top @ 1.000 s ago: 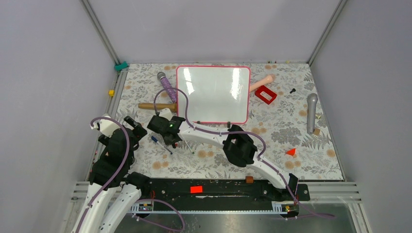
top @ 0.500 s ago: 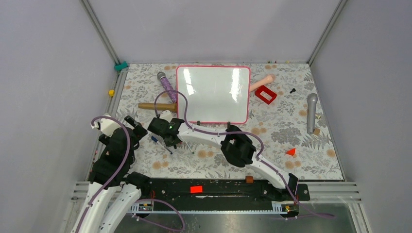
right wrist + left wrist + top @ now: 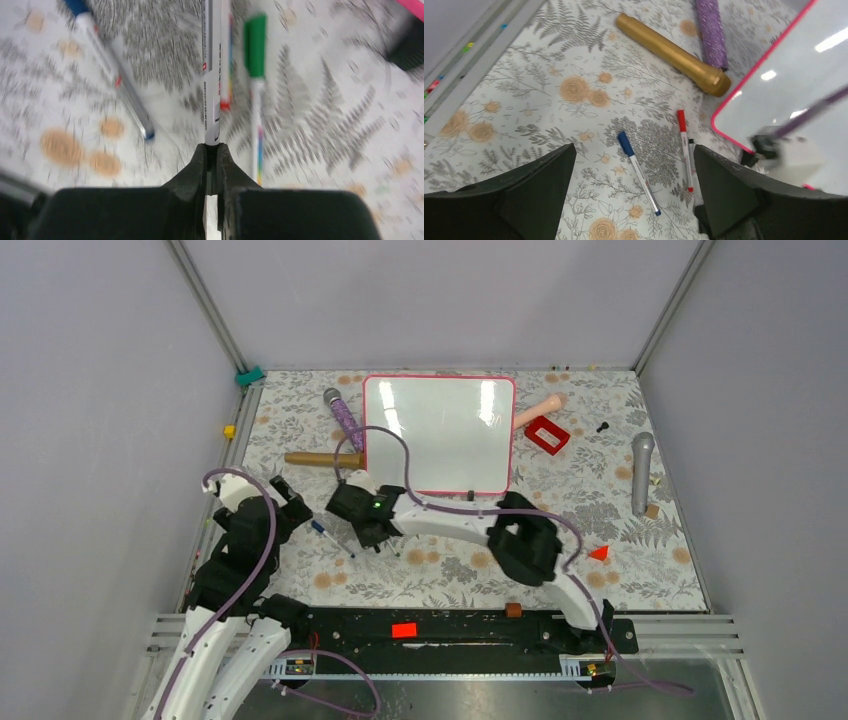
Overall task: Write a sentence on the whiteboard
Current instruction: Pick up the whiteboard marker from the center of the board, then pass from the right arm to the left
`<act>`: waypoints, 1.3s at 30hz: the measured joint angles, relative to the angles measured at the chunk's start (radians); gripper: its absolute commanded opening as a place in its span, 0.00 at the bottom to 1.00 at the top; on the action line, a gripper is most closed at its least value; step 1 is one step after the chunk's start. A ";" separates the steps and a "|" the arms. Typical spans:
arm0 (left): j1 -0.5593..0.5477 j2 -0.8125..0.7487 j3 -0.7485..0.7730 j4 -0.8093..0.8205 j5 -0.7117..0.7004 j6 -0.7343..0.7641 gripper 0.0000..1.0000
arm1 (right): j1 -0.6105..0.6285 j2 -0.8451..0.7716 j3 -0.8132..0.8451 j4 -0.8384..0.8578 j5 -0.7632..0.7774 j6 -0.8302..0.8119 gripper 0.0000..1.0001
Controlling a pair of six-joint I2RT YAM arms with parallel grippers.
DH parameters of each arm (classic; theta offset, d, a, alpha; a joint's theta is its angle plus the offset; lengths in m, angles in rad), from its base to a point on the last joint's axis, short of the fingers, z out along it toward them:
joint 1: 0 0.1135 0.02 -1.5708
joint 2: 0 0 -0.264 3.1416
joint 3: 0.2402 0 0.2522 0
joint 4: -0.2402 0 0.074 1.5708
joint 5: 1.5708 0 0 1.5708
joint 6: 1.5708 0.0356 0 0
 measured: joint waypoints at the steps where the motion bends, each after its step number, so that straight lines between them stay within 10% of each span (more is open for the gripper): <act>1: 0.001 0.008 0.000 0.005 0.033 0.020 0.90 | -0.001 -0.071 -0.085 0.037 -0.016 -0.005 0.00; 16: -0.021 -0.048 -0.247 0.480 0.961 -0.189 0.82 | -0.113 -1.002 -0.917 0.467 -0.187 0.010 0.00; 31: -0.221 0.058 -0.293 0.911 1.072 -0.347 0.65 | -0.148 -1.162 -1.026 0.606 -0.447 0.022 0.00; 39: -0.267 0.107 -0.285 0.928 1.022 -0.333 0.37 | -0.148 -1.162 -1.028 0.663 -0.530 0.030 0.00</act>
